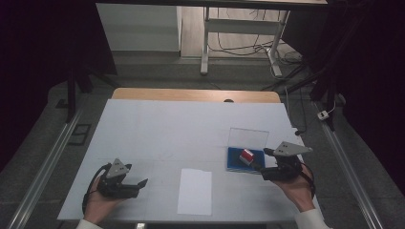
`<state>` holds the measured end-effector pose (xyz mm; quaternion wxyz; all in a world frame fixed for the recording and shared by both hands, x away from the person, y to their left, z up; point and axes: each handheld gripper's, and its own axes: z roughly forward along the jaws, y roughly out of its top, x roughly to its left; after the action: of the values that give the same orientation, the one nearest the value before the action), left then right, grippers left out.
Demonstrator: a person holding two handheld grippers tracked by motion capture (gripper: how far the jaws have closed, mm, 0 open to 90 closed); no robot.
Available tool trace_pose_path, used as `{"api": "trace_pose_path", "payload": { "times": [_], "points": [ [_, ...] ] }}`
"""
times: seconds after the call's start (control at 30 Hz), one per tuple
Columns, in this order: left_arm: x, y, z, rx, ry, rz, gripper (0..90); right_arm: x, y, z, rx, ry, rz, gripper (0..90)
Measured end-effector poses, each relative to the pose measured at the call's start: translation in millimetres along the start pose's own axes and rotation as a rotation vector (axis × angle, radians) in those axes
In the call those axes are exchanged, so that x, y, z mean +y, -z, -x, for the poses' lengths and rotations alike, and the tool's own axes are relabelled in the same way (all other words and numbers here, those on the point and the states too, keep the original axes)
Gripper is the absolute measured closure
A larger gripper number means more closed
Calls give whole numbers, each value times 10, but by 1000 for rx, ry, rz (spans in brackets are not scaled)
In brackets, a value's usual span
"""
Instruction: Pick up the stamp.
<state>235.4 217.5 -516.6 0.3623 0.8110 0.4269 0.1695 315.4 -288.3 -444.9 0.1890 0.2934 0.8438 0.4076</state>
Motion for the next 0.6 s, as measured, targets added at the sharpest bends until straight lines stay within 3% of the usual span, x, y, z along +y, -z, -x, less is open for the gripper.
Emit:
{"api": "trace_pose_path", "payload": {
  "times": [0.27, 0.6],
  "points": [
    [-3, -17, 5, -2, -8, -11, 185, 122, -221, 48, 25, -9, -67, 260],
    [2, -25, 8, -2, -11, -15, 185, 263, -447, 138, 18, -19, -143, 289]
  ]
}}
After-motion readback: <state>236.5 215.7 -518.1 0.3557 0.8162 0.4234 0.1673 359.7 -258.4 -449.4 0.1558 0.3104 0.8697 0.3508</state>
